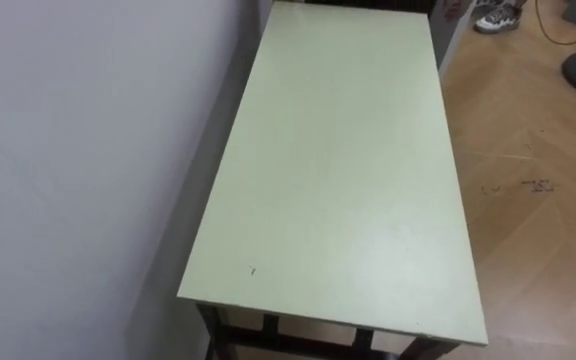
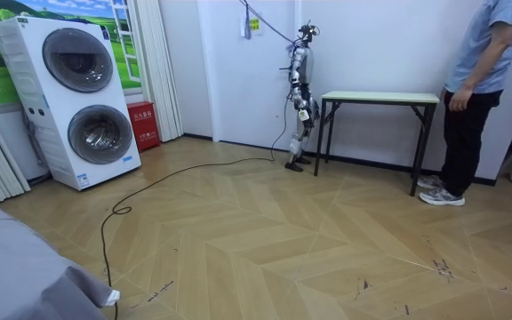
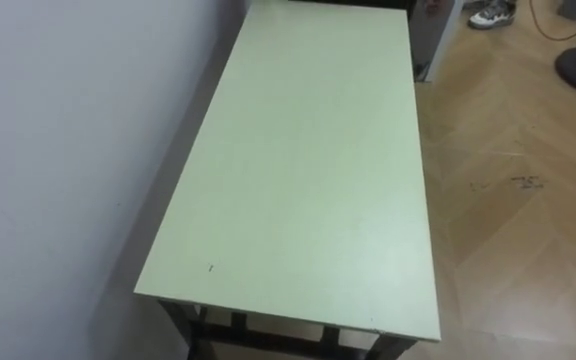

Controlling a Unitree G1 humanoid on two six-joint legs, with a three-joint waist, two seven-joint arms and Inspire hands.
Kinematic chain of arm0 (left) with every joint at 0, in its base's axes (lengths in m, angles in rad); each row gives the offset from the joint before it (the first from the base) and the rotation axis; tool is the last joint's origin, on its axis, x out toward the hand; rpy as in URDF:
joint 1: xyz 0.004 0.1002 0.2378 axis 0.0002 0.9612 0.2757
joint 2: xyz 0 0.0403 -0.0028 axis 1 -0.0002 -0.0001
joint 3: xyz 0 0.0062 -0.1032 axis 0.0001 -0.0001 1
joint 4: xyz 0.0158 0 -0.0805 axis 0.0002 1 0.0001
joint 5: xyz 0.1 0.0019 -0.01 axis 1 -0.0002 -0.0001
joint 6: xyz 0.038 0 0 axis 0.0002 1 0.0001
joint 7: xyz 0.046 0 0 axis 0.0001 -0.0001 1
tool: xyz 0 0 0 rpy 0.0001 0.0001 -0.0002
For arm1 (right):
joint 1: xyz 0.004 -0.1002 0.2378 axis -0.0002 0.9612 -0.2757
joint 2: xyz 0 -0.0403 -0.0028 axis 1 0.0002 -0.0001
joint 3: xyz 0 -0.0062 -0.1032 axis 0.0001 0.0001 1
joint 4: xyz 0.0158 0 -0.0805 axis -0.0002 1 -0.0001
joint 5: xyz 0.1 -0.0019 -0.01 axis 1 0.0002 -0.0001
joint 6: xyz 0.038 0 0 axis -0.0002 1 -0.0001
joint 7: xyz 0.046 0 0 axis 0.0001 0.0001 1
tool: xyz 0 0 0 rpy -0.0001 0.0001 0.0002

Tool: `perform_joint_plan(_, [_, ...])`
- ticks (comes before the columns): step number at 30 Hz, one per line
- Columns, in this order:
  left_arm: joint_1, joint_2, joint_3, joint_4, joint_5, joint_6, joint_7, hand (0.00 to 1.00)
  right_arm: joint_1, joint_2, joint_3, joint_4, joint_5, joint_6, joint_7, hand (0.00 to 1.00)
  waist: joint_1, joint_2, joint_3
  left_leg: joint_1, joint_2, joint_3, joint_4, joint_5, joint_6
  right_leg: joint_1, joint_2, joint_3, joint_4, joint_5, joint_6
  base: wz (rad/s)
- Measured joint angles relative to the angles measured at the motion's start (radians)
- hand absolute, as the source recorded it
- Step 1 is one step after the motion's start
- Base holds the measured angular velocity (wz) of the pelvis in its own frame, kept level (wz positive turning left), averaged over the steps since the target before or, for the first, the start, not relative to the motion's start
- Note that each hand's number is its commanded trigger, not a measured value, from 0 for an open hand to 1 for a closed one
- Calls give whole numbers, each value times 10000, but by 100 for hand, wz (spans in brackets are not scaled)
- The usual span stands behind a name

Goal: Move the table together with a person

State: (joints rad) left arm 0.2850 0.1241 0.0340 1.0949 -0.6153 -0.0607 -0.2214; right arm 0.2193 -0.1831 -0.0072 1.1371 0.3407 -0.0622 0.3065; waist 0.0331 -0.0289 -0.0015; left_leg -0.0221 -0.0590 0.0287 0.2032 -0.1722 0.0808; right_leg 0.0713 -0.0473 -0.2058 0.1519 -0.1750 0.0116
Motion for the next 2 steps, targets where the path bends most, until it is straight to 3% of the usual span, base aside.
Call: perform_joint_plan(2, [-13,-64,154,28,20,157,147,0,3,44,-168,87,28,5,-208,0,-3,11,-7,24,2,5,-36,-4,-6,1,3,12,2,0,0,0])
